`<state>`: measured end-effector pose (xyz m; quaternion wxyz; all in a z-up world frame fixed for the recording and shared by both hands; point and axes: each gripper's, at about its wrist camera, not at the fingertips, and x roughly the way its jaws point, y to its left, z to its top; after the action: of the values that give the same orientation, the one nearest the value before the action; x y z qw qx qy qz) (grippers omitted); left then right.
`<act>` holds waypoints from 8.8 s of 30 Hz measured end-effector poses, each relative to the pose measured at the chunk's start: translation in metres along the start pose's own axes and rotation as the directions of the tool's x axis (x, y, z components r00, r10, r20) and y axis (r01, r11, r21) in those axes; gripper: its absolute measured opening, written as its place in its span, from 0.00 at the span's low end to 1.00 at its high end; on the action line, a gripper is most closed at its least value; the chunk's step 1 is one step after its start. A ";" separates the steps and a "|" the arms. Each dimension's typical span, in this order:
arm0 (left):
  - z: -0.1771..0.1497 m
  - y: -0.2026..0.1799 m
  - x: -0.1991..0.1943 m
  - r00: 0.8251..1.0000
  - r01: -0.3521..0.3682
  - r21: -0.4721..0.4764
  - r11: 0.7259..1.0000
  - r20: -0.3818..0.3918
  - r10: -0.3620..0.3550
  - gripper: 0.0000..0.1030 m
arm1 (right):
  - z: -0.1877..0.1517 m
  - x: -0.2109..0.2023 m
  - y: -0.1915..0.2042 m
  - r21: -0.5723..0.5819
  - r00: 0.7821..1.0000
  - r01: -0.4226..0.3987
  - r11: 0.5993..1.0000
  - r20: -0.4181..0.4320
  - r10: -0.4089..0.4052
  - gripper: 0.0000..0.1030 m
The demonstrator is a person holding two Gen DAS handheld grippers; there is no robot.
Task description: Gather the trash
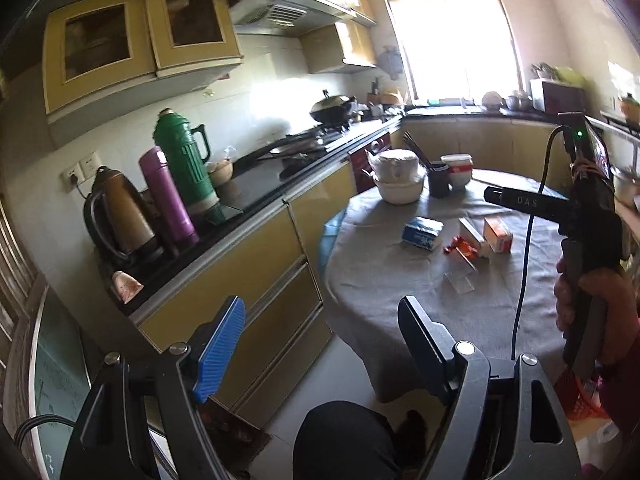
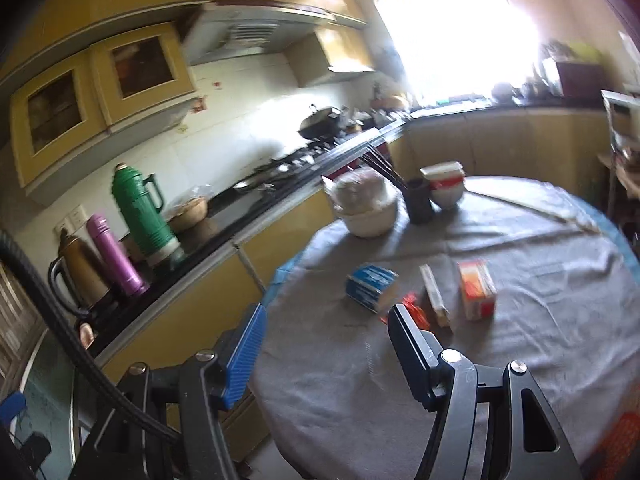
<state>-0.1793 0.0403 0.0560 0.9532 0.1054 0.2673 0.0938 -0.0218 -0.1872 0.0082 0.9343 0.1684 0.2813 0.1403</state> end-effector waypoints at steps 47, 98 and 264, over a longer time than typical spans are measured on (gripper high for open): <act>0.049 -0.212 0.258 0.848 0.297 -0.079 0.952 -0.437 -0.300 0.77 | -0.036 -0.023 -0.260 0.215 0.977 0.188 0.958 -0.139 -0.160 0.66; 0.008 -0.175 0.309 0.658 0.487 -0.343 0.803 -0.460 -0.596 0.43 | -0.012 0.101 -0.209 0.160 0.933 0.209 0.965 -0.328 -0.147 0.49; 0.004 -0.100 0.180 0.934 0.335 -0.015 0.942 -0.128 -0.334 0.71 | -0.105 0.001 -0.048 -0.168 0.938 0.266 0.949 -0.181 -0.295 0.69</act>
<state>-0.0139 -0.0138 -0.0540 0.9357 0.0553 0.3426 -0.0640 -0.0734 -0.2053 -0.0936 0.9204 0.0446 0.3862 0.0414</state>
